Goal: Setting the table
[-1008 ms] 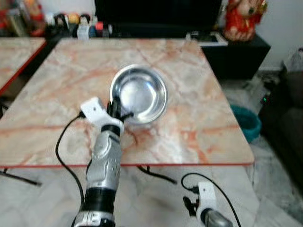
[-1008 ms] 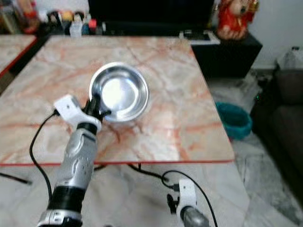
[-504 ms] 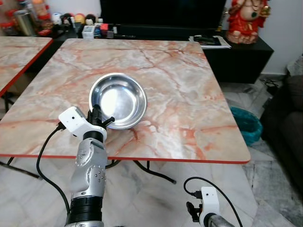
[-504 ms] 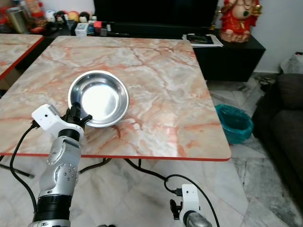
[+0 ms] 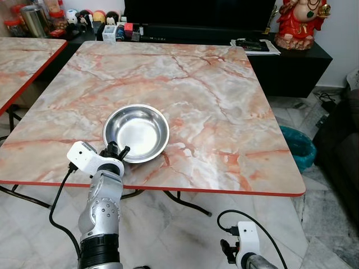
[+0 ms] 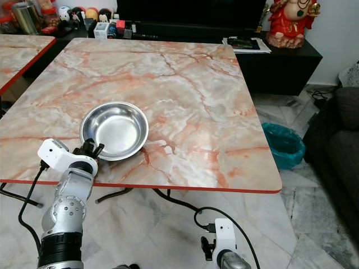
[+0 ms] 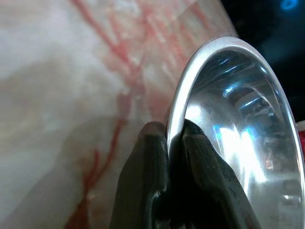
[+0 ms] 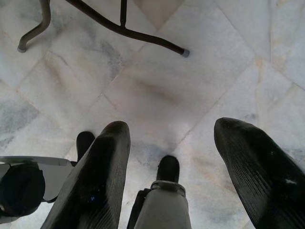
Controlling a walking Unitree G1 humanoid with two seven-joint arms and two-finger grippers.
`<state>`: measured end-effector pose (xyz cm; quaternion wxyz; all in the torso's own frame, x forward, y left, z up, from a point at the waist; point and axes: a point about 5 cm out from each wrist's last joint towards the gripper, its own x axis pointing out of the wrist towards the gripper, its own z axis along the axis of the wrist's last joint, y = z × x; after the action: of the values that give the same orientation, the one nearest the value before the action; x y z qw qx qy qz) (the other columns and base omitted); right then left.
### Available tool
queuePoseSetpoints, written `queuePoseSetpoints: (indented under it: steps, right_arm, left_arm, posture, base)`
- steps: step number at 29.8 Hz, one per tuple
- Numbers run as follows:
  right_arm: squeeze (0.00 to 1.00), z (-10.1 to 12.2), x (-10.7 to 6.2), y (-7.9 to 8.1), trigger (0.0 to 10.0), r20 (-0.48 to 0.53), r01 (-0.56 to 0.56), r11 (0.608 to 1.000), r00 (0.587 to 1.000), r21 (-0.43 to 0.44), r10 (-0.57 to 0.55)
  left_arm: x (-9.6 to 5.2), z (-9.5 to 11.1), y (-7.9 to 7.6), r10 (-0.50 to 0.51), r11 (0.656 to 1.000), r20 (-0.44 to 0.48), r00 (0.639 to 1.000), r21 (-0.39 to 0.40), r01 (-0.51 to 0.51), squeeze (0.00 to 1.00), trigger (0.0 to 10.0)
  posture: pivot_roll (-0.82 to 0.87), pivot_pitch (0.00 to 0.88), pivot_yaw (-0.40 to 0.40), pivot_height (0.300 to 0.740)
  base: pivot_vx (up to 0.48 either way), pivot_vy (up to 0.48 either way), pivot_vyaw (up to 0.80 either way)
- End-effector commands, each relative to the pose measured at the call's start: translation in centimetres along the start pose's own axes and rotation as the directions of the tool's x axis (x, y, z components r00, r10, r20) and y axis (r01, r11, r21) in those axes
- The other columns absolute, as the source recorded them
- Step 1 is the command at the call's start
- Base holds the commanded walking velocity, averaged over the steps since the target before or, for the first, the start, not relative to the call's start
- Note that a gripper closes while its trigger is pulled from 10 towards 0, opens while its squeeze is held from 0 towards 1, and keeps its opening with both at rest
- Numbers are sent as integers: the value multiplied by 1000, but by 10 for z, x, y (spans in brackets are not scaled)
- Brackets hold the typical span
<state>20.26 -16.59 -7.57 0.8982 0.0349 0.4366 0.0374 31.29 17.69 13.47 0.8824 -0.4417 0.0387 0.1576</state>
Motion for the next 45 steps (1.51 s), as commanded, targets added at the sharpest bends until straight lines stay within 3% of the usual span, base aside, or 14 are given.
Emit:
queuePoseSetpoints:
  steps: [1, 8, 14, 21, 26, 27, 29, 31, 33, 34, 40, 43, 44, 45]
  right_arm:
    - [0, -2, 0, -1, 10000, -11, 1, 1000, 1000, -4, -1]
    - [0, -2, 0, 0, 10000, -11, -3, 1000, 1000, -7, 3]
    - [0, 0, 0, 1, 10000, -11, -11, 1000, 1000, -13, 11]
    - [0, -1, 0, 2, 10000, -13, -12, 1000, 1000, -12, 12]
    - [0, -1, 0, 3, 10000, -14, -12, 1000, 1000, -10, 12]
    - [0, -1, 0, 3, 10000, -14, -12, 1000, 1000, -9, 12]
    - [0, -1, 0, 3, 10000, -14, -13, 1000, 1000, -9, 13]
    - [0, -1, 0, 3, 10000, -15, -13, 1000, 1000, -9, 13]
    - [0, -1, 0, 3, 10000, -15, -13, 1000, 1000, -9, 13]
    - [0, -1, 0, 3, 10000, -15, -13, 1000, 1000, -8, 13]
    - [0, -2, 0, 3, 10000, -16, -11, 1000, 1000, -5, 11]
    - [0, -2, 0, 3, 10000, -16, -11, 1000, 1000, -4, 11]
    - [0, -2, 0, 3, 10000, -15, -11, 1000, 1000, -4, 11]
    - [0, -2, 0, 2, 10000, -15, -10, 1000, 1000, -3, 10]
  left_arm:
    - [-2, 5, -5, -1, 999, 3, 1000, -36, 1, 0, 10000]
    - [-6, 10, -8, 21, 999, -4, 1000, -36, -21, 0, 10000]
    - [-6, 6, -4, 67, 998, -56, 996, 21, -66, 0, 10000]
    - [-7, 2, -4, 84, 996, -84, 993, 24, -82, 322, 10000]
    - [-7, 1, -4, 97, 995, -94, 991, 27, -95, 337, 10000]
    - [-7, 2, -3, 102, 995, -93, 990, 26, -100, 561, 10000]
    - [-7, 2, -3, 105, 994, -93, 990, 26, -103, 608, 10000]
    - [-7, 2, -3, 108, 994, -93, 990, 28, -106, 773, 10000]
    - [-7, 2, -3, 110, 994, -94, 990, 29, -107, 827, 10000]
    - [-7, 2, -3, 112, 994, -94, 989, 29, -110, 1000, 10000]
    - [-7, 3, -4, 115, 993, -96, 989, 30, -113, 984, 10000]
    - [-8, 5, -6, 110, 994, -90, 990, 37, -107, 898, 10000]
    - [-8, 7, -6, 109, 994, -83, 991, 39, -106, 0, 10000]
    - [-10, 9, -7, 108, 994, -76, 991, 39, -105, 0, 10000]
  posture:
    - [97, 91, -45, 740]
    - [98, 89, -45, 740]
    - [101, 83, -43, 740]
    - [100, 81, -39, 740]
    - [99, 85, -39, 740]
    - [101, 88, -40, 740]
    - [101, 89, -40, 740]
    - [103, 91, -40, 740]
    - [103, 91, -40, 740]
    - [103, 94, -40, 740]
    - [101, 93, -38, 740]
    - [101, 93, -38, 740]
    - [101, 93, -38, 740]
    - [104, 95, -41, 740]
  base:
    - [0, 0, 0]
    - [0, 0, 0]
    - [0, 0, 0]
    - [0, 0, 0]
    - [0, 0, 0]
    - [0, 0, 0]
    - [0, 0, 0]
    - [0, 0, 0]
    - [0, 0, 0]
    - [0, 0, 0]
    - [0, 0, 0]
    - [0, 0, 0]
    - [0, 0, 0]
    - [0, 0, 0]
